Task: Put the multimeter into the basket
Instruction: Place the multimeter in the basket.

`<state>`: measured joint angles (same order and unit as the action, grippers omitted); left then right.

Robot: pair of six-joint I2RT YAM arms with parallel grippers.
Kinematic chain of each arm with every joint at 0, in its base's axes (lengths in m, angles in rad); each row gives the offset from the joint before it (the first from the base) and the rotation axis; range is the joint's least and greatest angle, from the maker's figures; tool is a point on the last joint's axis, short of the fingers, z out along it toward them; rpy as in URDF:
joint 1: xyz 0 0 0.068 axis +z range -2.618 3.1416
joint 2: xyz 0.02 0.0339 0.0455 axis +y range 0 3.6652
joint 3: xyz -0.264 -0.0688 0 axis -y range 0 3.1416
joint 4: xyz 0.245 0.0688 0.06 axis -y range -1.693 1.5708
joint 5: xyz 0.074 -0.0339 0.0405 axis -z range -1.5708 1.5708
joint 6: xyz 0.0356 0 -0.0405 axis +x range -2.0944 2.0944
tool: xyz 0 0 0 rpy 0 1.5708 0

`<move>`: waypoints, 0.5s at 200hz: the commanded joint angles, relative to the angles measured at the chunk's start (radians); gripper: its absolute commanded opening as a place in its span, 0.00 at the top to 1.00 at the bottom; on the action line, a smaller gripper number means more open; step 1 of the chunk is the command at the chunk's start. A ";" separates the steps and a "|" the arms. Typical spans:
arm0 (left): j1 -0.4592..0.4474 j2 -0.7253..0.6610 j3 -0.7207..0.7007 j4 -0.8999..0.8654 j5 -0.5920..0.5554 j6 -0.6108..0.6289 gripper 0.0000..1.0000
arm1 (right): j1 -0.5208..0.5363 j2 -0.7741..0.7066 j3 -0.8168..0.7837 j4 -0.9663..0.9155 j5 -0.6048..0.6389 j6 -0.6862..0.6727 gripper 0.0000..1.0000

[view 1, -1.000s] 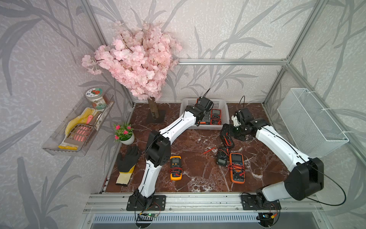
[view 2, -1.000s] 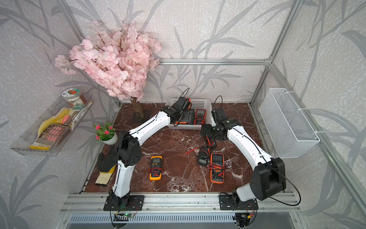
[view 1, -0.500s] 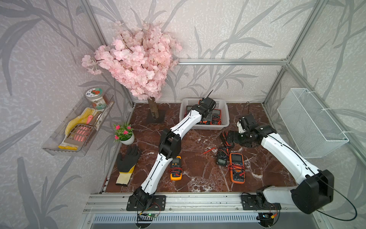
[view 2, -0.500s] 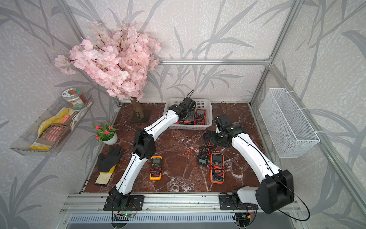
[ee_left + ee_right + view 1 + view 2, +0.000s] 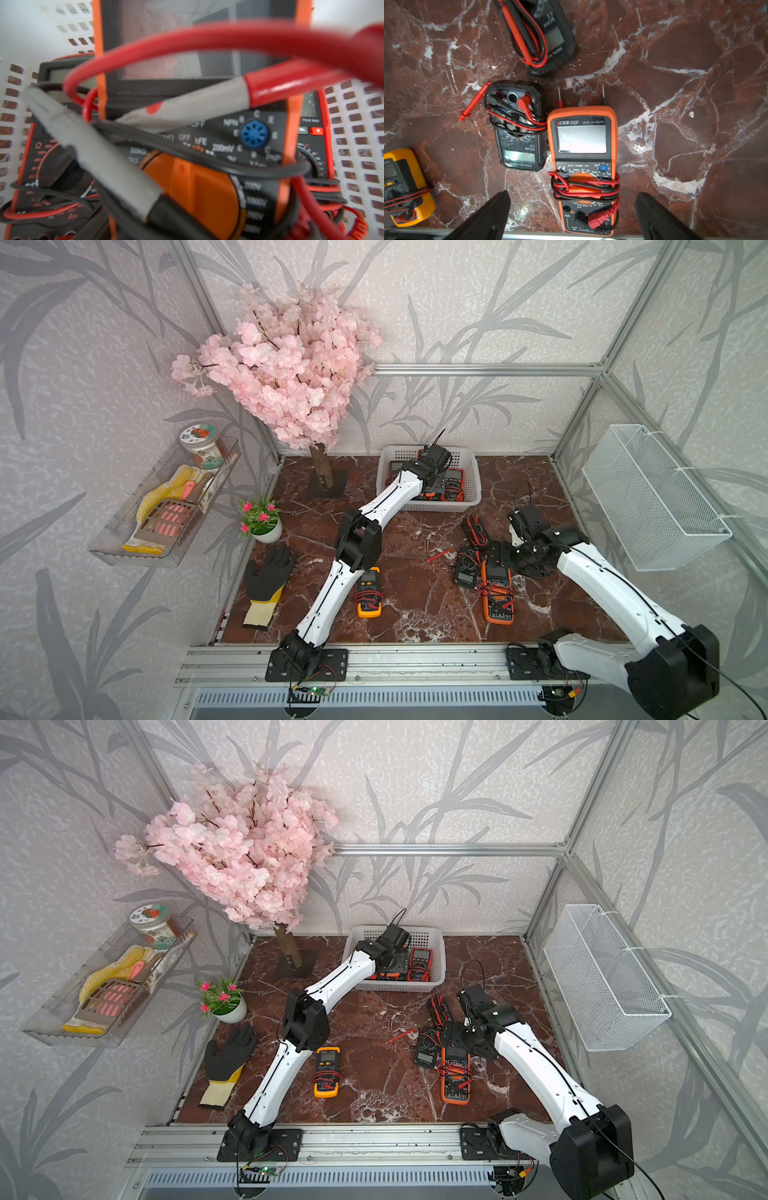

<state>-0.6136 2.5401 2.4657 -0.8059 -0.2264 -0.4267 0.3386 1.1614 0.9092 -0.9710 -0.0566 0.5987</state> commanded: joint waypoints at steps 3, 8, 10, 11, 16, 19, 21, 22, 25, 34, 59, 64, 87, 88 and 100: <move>0.009 0.012 0.043 0.057 -0.018 -0.005 0.16 | -0.004 -0.013 -0.022 -0.012 0.005 0.009 0.01; 0.010 0.012 0.044 0.057 -0.016 -0.005 0.14 | -0.004 -0.010 -0.024 -0.009 0.006 0.008 0.01; 0.009 0.011 0.043 0.057 -0.014 -0.006 0.13 | -0.004 -0.010 -0.026 -0.007 0.006 0.007 0.01; 0.010 0.011 0.044 0.057 -0.014 -0.006 0.12 | -0.004 -0.010 -0.027 -0.007 0.006 0.007 0.01; 0.011 0.013 0.042 0.057 -0.012 -0.006 0.09 | -0.004 -0.005 -0.031 -0.005 0.006 0.006 0.01; 0.010 0.013 0.042 0.058 -0.008 -0.007 0.08 | -0.004 -0.003 -0.032 -0.005 0.006 0.005 0.01; 0.009 0.014 0.042 0.059 -0.009 -0.006 0.07 | -0.004 -0.001 -0.033 -0.005 0.006 0.005 0.01; 0.009 0.013 0.043 0.058 -0.008 -0.007 0.07 | -0.004 0.000 -0.033 -0.005 0.006 0.005 0.01; 0.010 0.012 0.043 0.058 -0.007 -0.007 0.05 | -0.004 0.003 -0.033 -0.004 0.004 0.003 0.01; 0.010 0.012 0.044 0.058 -0.005 -0.010 0.00 | -0.004 0.014 -0.032 -0.006 -0.003 0.001 0.01; 0.009 0.005 0.054 0.056 -0.001 -0.009 0.00 | -0.005 0.030 -0.033 -0.008 -0.014 -0.003 0.01; 0.009 0.000 0.057 0.054 0.002 -0.012 0.00 | -0.004 0.030 -0.034 -0.009 -0.015 -0.005 0.01; 0.008 -0.024 0.076 0.054 0.029 -0.020 0.00 | -0.004 0.024 -0.040 -0.007 -0.018 -0.008 0.01; 0.008 -0.025 0.076 0.054 0.030 -0.020 0.00 | -0.005 0.024 -0.041 -0.006 -0.019 -0.010 0.01; 0.008 -0.044 0.078 0.053 0.039 -0.029 0.00 | -0.004 0.025 -0.046 -0.005 -0.024 -0.012 0.01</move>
<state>-0.6102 2.5416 2.5038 -0.7563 -0.2085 -0.4419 0.3386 1.1881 0.8787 -0.9699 -0.0704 0.5964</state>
